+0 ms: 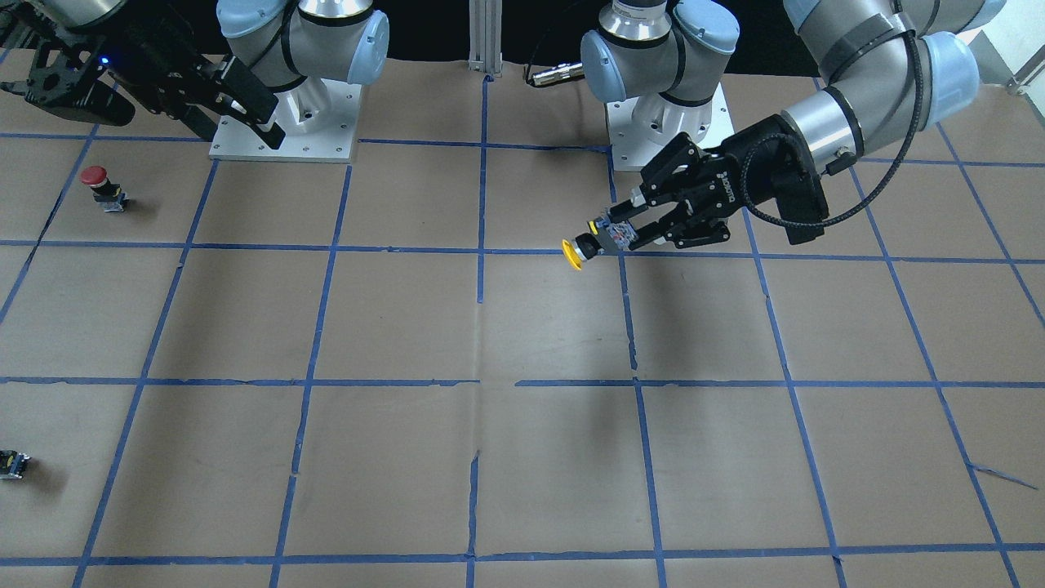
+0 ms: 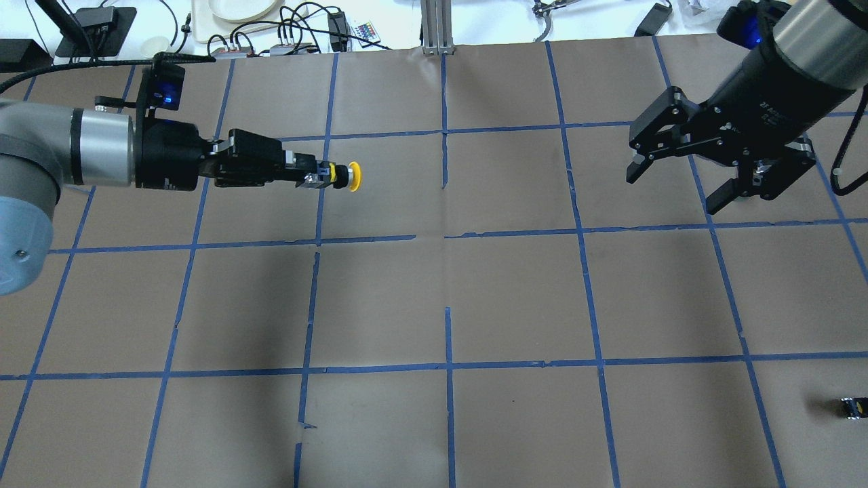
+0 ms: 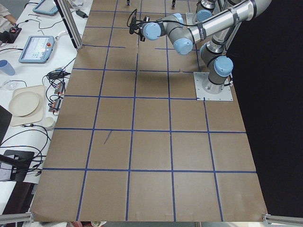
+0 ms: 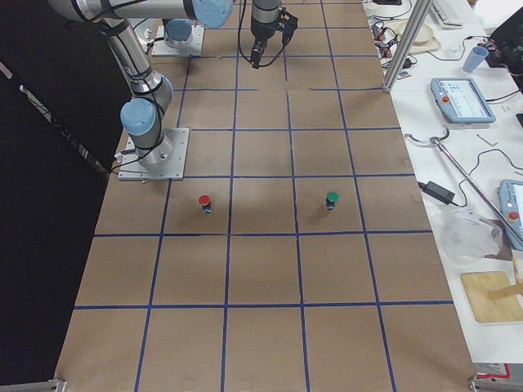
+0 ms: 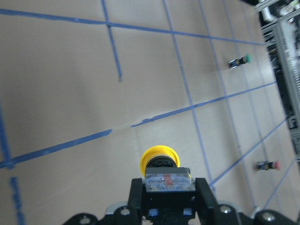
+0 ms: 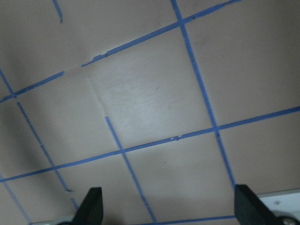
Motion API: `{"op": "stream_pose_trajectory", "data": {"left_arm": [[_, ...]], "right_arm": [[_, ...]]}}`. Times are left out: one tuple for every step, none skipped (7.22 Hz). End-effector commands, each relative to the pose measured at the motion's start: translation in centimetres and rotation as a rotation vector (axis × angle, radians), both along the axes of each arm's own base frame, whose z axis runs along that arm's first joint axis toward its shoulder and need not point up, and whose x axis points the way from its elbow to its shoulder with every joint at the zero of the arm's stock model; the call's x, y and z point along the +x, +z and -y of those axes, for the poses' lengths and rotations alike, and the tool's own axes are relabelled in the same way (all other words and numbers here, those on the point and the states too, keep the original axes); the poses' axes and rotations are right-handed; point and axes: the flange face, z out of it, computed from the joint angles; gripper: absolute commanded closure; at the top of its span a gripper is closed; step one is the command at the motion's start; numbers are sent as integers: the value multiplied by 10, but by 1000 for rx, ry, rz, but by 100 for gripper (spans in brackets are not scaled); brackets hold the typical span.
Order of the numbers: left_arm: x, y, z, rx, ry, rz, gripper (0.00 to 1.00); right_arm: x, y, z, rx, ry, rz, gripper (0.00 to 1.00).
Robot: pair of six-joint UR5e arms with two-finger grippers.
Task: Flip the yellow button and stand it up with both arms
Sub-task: 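Lift the yellow button with the left gripper and raise it toward center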
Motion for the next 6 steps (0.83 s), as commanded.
{"op": "stream_pose_trajectory", "data": {"left_arm": [[-44,29,-13,120,39,-266,98],[-70,32,-21,163,4,-325,98],[-74,37,-22,166,4,-396,98],[-75,41,-23,243,28,-414,98],[-81,44,-25,287,27,-428,99],[-84,47,-30,285,22,-429,99]], "right_arm": [[1,-9,15,181,-321,269,0],[11,-4,22,255,-471,399,0],[19,-2,27,341,-594,511,0],[19,-8,40,407,-657,582,0],[19,-15,51,471,-714,632,0],[15,-26,63,559,-795,657,0]]}}
